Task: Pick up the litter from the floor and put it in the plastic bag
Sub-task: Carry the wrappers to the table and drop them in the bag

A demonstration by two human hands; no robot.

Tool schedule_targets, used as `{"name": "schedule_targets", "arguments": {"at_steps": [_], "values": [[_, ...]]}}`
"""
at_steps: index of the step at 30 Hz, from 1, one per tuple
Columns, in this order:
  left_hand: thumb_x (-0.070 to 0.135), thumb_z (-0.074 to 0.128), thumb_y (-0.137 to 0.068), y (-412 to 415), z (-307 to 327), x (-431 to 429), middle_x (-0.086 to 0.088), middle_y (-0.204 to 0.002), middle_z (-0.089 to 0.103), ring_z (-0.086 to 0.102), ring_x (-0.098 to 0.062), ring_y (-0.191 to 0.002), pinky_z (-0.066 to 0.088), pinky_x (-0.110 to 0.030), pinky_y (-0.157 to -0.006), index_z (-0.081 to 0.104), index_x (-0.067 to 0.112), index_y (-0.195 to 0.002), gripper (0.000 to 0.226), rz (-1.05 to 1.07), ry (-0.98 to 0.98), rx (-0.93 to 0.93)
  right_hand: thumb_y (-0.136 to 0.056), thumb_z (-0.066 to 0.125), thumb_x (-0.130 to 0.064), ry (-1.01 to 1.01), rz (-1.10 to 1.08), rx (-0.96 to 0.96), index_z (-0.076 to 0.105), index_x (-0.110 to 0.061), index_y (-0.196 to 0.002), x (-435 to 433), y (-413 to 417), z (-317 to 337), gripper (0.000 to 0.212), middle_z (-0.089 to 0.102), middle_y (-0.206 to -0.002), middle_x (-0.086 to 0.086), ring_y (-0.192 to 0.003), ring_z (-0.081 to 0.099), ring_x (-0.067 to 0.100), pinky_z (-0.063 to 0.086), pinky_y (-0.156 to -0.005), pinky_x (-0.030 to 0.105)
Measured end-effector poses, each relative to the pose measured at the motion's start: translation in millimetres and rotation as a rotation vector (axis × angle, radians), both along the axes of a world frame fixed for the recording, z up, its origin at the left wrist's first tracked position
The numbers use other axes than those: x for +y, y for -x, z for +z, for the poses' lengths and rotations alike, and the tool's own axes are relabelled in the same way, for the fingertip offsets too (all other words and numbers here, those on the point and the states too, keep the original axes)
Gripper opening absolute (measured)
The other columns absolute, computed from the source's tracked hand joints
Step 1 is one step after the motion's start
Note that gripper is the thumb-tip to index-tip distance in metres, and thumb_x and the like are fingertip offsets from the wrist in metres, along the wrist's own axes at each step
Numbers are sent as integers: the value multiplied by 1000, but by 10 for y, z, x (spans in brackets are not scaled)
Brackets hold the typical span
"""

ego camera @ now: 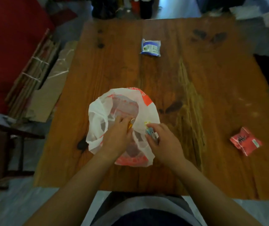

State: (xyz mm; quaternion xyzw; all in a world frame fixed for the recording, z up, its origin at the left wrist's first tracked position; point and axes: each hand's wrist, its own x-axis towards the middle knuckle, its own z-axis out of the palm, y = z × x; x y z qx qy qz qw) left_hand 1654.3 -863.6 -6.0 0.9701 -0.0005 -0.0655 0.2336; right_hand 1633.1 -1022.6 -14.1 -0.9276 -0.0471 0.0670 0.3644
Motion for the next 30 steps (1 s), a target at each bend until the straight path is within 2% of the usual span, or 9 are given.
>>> {"name": "schedule_targets", "arguments": {"at_steps": [2, 6, 9, 14, 18, 21, 24, 27, 30], "values": [[29, 46, -94, -116, -100, -81, -4, -134, 49, 55, -22, -111, 45, -31, -92, 46, 23, -129, 35, 50, -48, 28, -90, 53, -35, -1, 23, 62, 48, -29, -124, -105, -105, -89, 34, 53, -124, -7, -102, 56, 10, 40, -72, 9], [31, 43, -94, -223, -270, -133, -4, -141, 45, 49, -26, -121, 41, -37, -100, 40, 27, -133, 40, 48, -168, 168, -90, 52, -37, 11, 77, 142, 45, -32, -126, -266, -248, -212, 37, 50, -127, -10, -107, 55, 11, 38, -76, 12], [32, 47, -93, -179, -163, -128, -5, -147, 38, 39, -28, -131, 35, -41, -105, 36, 22, -137, 47, 111, -139, 240, -90, 52, -35, -7, 104, 160, 45, -30, -127, -326, -331, -207, 38, 49, -128, -9, -107, 54, 11, 39, -78, 14], [30, 53, -90, -86, 226, 13, -2, -143, 43, 41, -21, -130, 41, -38, -100, 44, 21, -134, 45, 44, -140, -7, -90, 51, -37, -93, 152, 69, 47, -28, -125, -241, -449, -41, 36, 53, -123, -7, -101, 55, 9, 42, -73, 11], [27, 53, -90, -246, 429, 199, -6, -137, 49, 43, -23, -126, 37, -31, -97, 49, 18, -129, 40, 14, -184, -202, -90, 51, -37, -114, 173, 17, 48, -28, -124, -96, -541, 45, 36, 54, -124, -7, -102, 56, 9, 37, -71, 6], [35, 47, -88, -442, 403, 402, -10, -137, 48, 41, -28, -129, 34, -47, -104, 49, 19, -129, 44, 63, -258, -295, -90, 51, -37, -97, 166, 13, 47, -28, -125, -1, -572, 39, 36, 55, -123, -6, -100, 58, 11, 45, -74, 12], [41, 43, -89, -617, 175, 611, -10, -145, 40, 33, -31, -135, 29, -55, -107, 42, 22, -136, 50, 101, -270, -187, -91, 50, -38, -51, 147, 56, 45, -30, -125, 99, -552, -18, 36, 55, -123, -7, -99, 59, 11, 47, -72, 14], [39, 41, -94, -712, -187, 779, -12, -149, 33, 31, -32, -134, 32, -47, -106, 35, 23, -141, 50, 6, -218, -17, -91, 50, -37, 2, 109, 86, 43, -30, -127, 207, -491, -100, 37, 54, -124, -7, -102, 58, 11, 41, -69, 10], [40, 36, -95, -732, -387, 902, -11, -147, 34, 34, -30, -132, 36, -45, -102, 30, 32, -142, 48, -59, -157, 40, -91, 50, -36, 27, 40, 123, 42, -29, -128, 386, -434, -166, 38, 53, -124, -6, -104, 56, 11, 45, -71, 14]]}}
